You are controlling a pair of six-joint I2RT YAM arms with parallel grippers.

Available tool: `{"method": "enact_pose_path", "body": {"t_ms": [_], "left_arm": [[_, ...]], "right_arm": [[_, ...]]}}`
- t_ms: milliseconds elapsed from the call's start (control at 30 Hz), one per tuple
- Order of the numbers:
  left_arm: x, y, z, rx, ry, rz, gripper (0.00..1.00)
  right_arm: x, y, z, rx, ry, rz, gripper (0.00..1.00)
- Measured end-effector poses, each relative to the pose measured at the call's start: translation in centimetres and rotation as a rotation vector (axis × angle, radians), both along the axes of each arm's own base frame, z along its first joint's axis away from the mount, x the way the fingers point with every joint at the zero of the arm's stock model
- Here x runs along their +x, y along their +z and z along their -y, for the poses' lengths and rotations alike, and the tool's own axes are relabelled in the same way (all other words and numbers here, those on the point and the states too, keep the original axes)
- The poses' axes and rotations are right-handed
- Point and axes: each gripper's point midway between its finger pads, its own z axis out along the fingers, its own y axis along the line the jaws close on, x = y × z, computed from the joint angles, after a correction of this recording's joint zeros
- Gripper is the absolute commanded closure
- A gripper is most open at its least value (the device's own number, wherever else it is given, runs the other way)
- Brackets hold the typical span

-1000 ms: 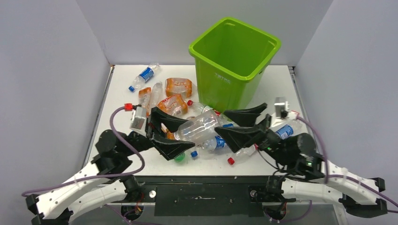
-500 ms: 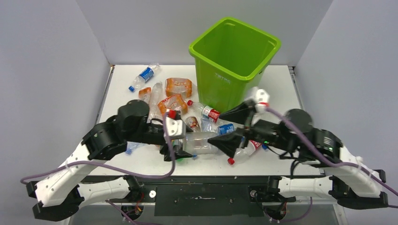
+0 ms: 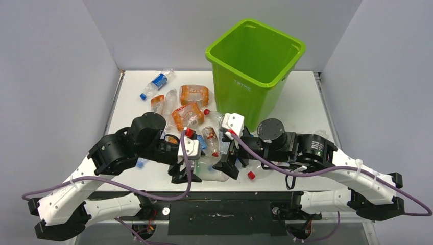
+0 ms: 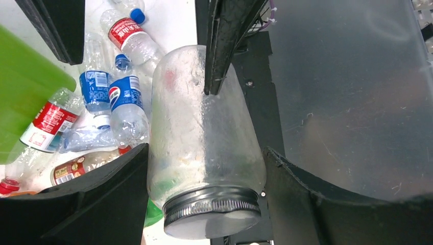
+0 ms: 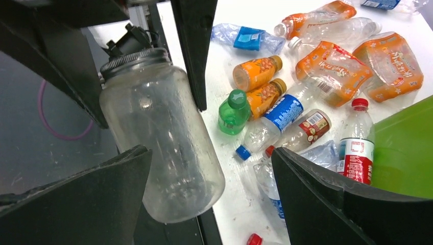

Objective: Put the plastic bottles in the bin
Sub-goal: Place the plastic bottle in the trash bin.

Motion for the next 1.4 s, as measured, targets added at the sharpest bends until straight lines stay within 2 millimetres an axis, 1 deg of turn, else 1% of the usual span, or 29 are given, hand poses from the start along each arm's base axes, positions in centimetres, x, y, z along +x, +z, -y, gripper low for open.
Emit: {"method": "enact_pose_path", "body": {"t_ms": [133,200,333,433,467,500,533,667,700,733,767,833,867,900,1000,1067,1133,1200,1267,1333,1400], "left_arm": [[-0.6,0.1,-0.4,-0.005,-0.014,-0.009,1.00],[-0.6,0.1,-0.4,-0.004,-0.018,-0.012,1.00],[-0.5,0.0,0.1,0.000,-0.025,-0.021,1.00],[-0.6,0.2,0.6,-0.010,-0.042,-0.029,1.00],[-0.7,0.3,0.7,-0.016,-0.049,-0.033,1.00],[-0.8,0.5,0.8,-0.025,-0.056,-0.035,1.00],[-0.8,0.7,0.9,-0.034,-0.058,-0.033,1.00],[-1.0,1.6,1.2,-0.076,-0.068,-0.032,1.00],[-1.0,1.7,1.1,-0.078,-0.065,-0.033,0.97],[-1.2,1.7,1.0,-0.078,-0.066,-0.040,0.76],[-1.3,1.7,1.0,-0.081,-0.068,-0.046,0.59],[-1.5,1.8,0.9,-0.097,-0.064,-0.051,0.30],[-1.5,1.9,0.9,-0.113,-0.059,-0.052,0.06],[-1.5,2.0,0.9,-0.134,-0.053,-0.047,0.02],[-1.1,2.8,1.2,-0.253,-0.003,-0.017,0.04],[-0.8,3.9,1.0,-0.376,0.048,0.007,0.04],[-0.6,5.5,0.6,-0.522,0.098,0.014,0.04],[-0.5,7.9,0.2,-0.688,0.130,0.006,0.04],[-0.2,10.2,0.1,-0.811,0.155,-0.026,0.04],[0.3,11.4,0.3,-0.875,0.175,-0.063,0.04],[1.2,12.3,0.7,-0.929,0.213,-0.106,0.04]], "right_arm": [[-1.0,-0.8,-0.4,-0.012,0.053,0.015,0.10],[-2.0,-1.2,-0.8,-0.017,0.095,0.018,0.10],[-3.2,-2.5,-1.1,-0.051,0.153,0.016,0.10],[-3.5,-3.4,-1.3,-0.073,0.166,0.012,0.09],[-3.5,-3.6,-1.5,-0.081,0.164,0.014,0.08],[-3.4,-3.8,-1.7,-0.086,0.163,0.014,0.04],[-3.4,-4.0,-1.9,-0.091,0.163,0.015,0.04],[-3.6,-5.5,-2.7,-0.116,0.166,0.017,0.32],[-3.6,-5.7,-2.9,-0.114,0.167,0.014,0.38],[-3.7,-5.8,-3.0,-0.110,0.169,0.018,0.43],[-3.9,-5.8,-3.1,-0.103,0.173,0.017,0.46],[-4.1,-5.7,-3.2,-0.084,0.175,0.021,0.50],[-4.1,-5.7,-3.3,-0.070,0.173,0.027,0.50],[-4.1,-5.7,-3.3,-0.050,0.171,0.033,0.50],[-4.1,-5.6,-2.9,0.028,0.140,0.038,0.53],[-3.9,-5.9,-2.1,0.081,0.114,0.038,0.55],[-3.8,-5.6,-1.4,0.150,0.088,0.042,0.55],[-3.6,-4.6,-1.1,0.235,0.066,0.050,0.56],[-3.5,-3.3,-1.0,0.321,0.051,0.055,0.56],[-3.3,-2.3,-1.1,0.390,0.034,0.059,0.56],[-2.8,-1.4,-1.2,0.446,0.003,0.061,0.57]]}}
